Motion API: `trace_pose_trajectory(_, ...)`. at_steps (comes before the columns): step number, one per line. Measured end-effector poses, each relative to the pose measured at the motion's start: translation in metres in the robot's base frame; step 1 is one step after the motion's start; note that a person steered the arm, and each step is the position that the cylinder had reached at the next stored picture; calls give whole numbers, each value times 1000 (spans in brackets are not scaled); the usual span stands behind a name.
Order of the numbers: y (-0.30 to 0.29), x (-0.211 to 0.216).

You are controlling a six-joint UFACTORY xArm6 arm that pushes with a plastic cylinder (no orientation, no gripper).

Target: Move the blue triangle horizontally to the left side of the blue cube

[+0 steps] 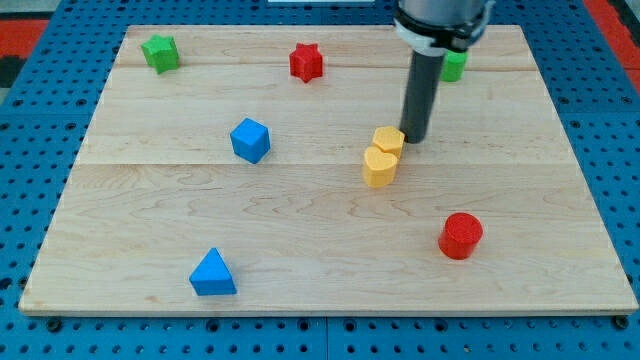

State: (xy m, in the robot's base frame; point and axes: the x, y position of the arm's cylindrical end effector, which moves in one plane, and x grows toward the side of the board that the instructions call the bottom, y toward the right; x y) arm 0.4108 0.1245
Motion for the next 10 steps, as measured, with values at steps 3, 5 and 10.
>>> trace_pose_trajectory(3,19,178)
trace_pose_trajectory(5,-124,201)
trace_pose_trajectory(10,-239,208)
